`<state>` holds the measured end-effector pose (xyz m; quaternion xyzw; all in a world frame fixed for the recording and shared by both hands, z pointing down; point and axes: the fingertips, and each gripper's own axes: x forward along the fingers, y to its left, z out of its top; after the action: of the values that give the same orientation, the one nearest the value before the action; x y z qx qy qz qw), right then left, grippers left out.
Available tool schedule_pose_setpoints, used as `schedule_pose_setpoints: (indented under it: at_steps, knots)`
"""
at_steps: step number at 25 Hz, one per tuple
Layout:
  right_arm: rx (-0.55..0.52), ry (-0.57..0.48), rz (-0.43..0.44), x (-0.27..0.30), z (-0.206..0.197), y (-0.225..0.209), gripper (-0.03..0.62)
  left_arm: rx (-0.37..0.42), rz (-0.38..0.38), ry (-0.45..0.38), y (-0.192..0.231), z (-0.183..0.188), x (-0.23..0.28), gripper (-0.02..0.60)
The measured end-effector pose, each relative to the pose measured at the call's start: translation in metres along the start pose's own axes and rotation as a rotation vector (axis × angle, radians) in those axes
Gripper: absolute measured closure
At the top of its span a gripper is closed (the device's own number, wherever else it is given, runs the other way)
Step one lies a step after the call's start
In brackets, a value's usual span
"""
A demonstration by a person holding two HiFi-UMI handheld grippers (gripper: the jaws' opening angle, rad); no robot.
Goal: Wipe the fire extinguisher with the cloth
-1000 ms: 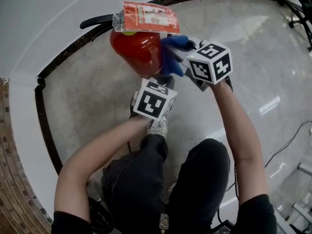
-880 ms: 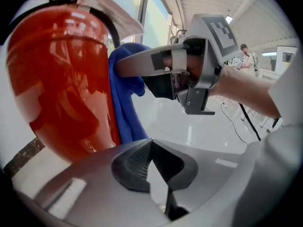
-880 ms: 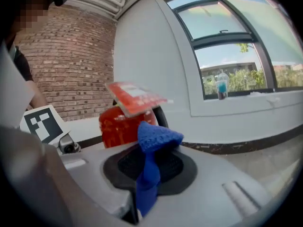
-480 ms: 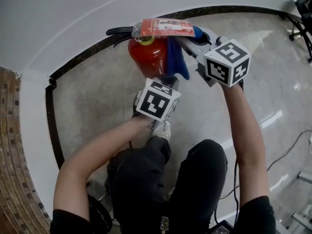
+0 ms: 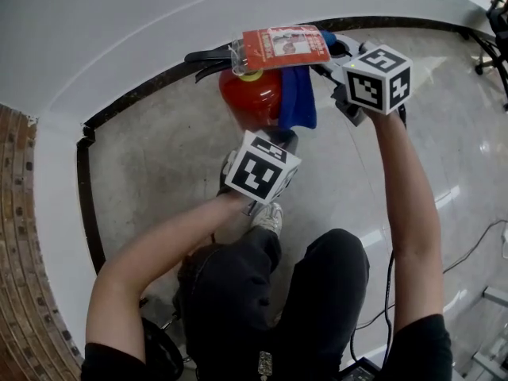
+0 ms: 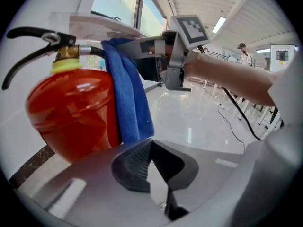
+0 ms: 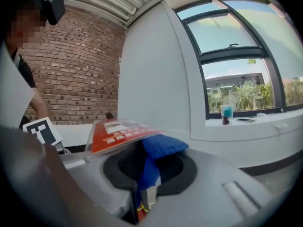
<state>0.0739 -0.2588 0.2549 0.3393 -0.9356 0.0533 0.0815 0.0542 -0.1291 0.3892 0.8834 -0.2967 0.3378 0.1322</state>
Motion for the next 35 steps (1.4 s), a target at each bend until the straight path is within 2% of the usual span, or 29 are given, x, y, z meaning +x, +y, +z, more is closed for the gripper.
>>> schedule_pose_setpoints:
  at_steps: [6,12,20,27,32,35]
  knots:
    - [0.05,0.098,-0.035,0.008,-0.059,-0.022,0.543,-0.002,-0.037,0.046,-0.003,-0.024,0.026,0.577]
    - [0.113,0.187,-0.011,0.025,-0.124,-0.028,0.543,-0.022,-0.091,0.078,-0.008,-0.041,0.052,0.577]
    - [0.215,0.26,-0.002,0.054,-0.204,-0.029,0.543,-0.066,-0.109,0.135,0.003,-0.08,0.076,0.577]
    - [0.29,0.251,-0.059,0.065,-0.242,-0.039,0.543,-0.078,-0.115,0.184,0.006,-0.109,0.095,0.577]
    - [0.328,0.304,-0.116,0.068,-0.283,-0.036,0.543,-0.09,-0.125,0.19,0.003,-0.116,0.105,0.577]
    - [0.327,0.385,-0.144,0.072,-0.316,-0.026,0.543,-0.097,-0.135,0.198,0.002,-0.123,0.108,0.577]
